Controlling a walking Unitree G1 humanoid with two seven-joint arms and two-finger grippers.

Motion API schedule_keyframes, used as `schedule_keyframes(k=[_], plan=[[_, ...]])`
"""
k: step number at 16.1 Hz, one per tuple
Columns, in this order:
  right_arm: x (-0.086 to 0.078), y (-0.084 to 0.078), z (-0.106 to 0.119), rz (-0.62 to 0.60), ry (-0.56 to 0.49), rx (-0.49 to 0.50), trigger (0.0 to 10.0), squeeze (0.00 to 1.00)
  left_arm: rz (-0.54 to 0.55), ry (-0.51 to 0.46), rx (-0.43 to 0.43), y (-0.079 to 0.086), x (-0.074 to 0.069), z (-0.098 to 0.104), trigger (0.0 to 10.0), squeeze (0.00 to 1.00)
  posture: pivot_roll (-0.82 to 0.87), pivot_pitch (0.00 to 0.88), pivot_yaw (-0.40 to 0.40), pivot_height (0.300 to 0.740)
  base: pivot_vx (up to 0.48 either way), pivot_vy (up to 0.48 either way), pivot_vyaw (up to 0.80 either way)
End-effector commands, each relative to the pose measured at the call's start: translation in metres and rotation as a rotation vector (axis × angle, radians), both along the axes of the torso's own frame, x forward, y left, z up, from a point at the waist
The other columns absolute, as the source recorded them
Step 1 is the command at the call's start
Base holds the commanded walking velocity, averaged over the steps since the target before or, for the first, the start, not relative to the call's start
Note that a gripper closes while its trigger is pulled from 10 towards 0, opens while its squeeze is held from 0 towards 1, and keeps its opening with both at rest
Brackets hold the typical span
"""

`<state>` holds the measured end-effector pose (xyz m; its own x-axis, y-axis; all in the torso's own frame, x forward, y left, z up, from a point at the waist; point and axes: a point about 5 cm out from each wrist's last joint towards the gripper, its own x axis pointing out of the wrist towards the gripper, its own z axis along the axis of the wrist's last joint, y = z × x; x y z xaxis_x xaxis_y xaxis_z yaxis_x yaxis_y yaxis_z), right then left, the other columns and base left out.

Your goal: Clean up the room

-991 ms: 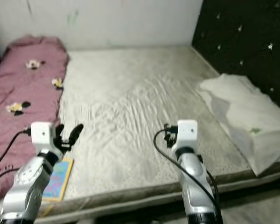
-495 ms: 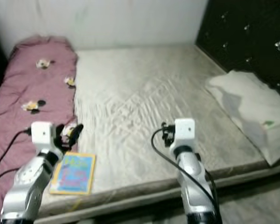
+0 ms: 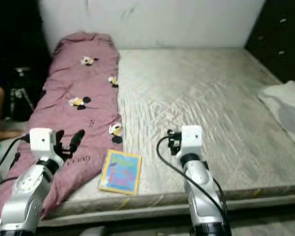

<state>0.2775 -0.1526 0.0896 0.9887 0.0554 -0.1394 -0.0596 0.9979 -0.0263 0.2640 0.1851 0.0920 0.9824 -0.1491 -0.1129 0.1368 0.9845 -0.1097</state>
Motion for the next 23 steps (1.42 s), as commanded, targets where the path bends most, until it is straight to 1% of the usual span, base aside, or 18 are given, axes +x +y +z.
schedule_keyframes(k=[1,4,6,7,9,13,20,22,23], plan=[[0.003,0.004,0.006,0.003,-0.026,0.011,10.0,0.0,0.025,-0.009,0.036,0.007,0.0,0.003,10.0,0.0,-0.02,0.0,-0.033,0.74,0.0,0.0,0.0],[0.003,0.004,0.007,-0.002,-0.029,0.013,10.0,0.0,0.022,-0.012,0.031,0.006,0.001,0.003,10.0,0.0,-0.01,0.0,-0.034,0.74,0.0,0.0,0.0],[0.003,0.004,0.007,-0.003,-0.03,0.017,10.0,0.0,0.032,-0.012,0.05,0.006,0.0,0.003,10.0,0.0,-0.01,0.0,-0.034,0.74,0.0,0.0,0.0],[0.003,0.004,0.007,-0.003,-0.034,0.022,10.0,0.0,0.029,0.007,0.023,0.007,0.0,0.001,10.0,0.0,-0.01,0.0,-0.034,0.74,0.0,0.0,0.0],[0.003,0.005,0.008,-0.003,-0.039,0.027,10.0,0.0,0.054,0.035,0.031,0.01,0.0,-0.003,10.0,0.0,-0.01,0.0,-0.035,0.74,0.0,0.0,0.0],[0.004,0.005,0.009,0.002,-0.044,0.035,10.0,0.0,0.045,0.046,0.029,0.014,0.0,-0.006,10.0,0.0,-0.01,0.0,-0.035,0.735,0.0,0.0,0.0],[0.006,0.005,0.009,0.004,-0.045,0.037,10.0,0.0,0.061,0.03,0.037,0.014,0.004,-0.003,10.0,0.0,-0.01,0.0,-0.035,0.636,0.0,0.0,0.0],[0.006,0.005,0.01,0.004,-0.047,0.04,10.0,0.0,0.065,0.03,0.035,0.014,0.004,-0.003,10.0,0.0,-0.01,0.0,-0.036,0.611,0.0,0.0,0.0],[0.006,0.005,0.01,0.002,-0.041,0.029,10.0,0.0,0.066,0.032,0.035,0.014,0.004,-0.004,10.0,0.0,-0.01,0.0,-0.036,0.606,0.0,0.0,0.0]])
